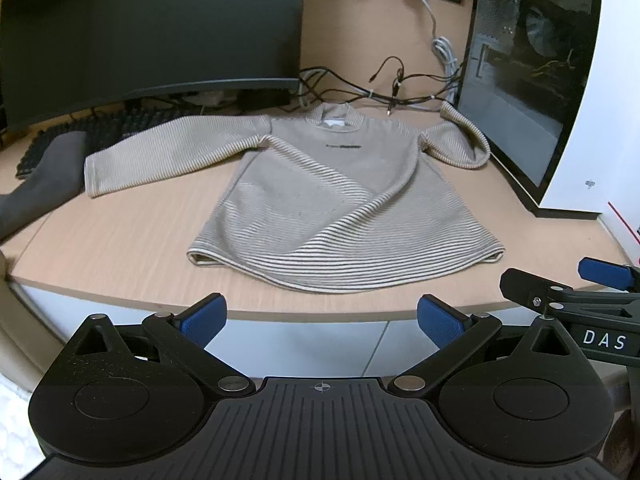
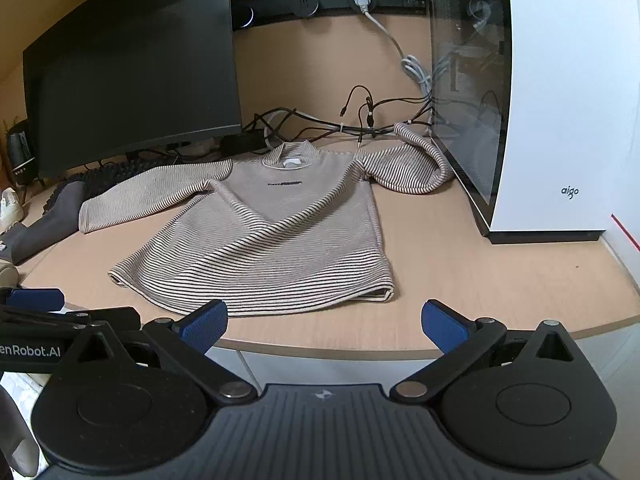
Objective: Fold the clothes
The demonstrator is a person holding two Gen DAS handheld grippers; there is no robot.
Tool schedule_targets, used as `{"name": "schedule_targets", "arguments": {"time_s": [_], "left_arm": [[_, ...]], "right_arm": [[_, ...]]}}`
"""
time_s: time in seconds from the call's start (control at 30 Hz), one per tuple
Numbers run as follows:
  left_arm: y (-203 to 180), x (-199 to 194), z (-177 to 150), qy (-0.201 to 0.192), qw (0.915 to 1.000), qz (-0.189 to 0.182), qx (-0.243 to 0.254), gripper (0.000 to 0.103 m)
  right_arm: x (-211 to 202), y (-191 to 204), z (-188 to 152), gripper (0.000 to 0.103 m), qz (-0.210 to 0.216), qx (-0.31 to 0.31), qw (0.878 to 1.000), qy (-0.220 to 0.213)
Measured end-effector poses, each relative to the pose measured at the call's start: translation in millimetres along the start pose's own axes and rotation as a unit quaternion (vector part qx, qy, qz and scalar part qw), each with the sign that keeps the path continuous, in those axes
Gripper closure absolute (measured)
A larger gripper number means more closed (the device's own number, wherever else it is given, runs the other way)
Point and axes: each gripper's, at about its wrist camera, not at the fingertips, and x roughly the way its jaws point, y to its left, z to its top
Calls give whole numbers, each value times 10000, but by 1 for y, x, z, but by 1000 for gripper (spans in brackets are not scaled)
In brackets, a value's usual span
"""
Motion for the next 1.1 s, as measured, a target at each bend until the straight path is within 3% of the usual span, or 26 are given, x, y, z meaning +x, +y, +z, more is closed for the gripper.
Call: {"name": "schedule_targets", "arguments": {"time_s": [0.5, 1.1], "left_arm": [[20, 59, 20, 567, 9980, -267, -46, 0], [47, 127, 73, 666, 9927, -986, 179, 0]], "right_arm": [[50, 6, 7, 0, -176, 137, 9986, 489], [111, 27, 47, 0, -780, 357, 9941, 670]]}}
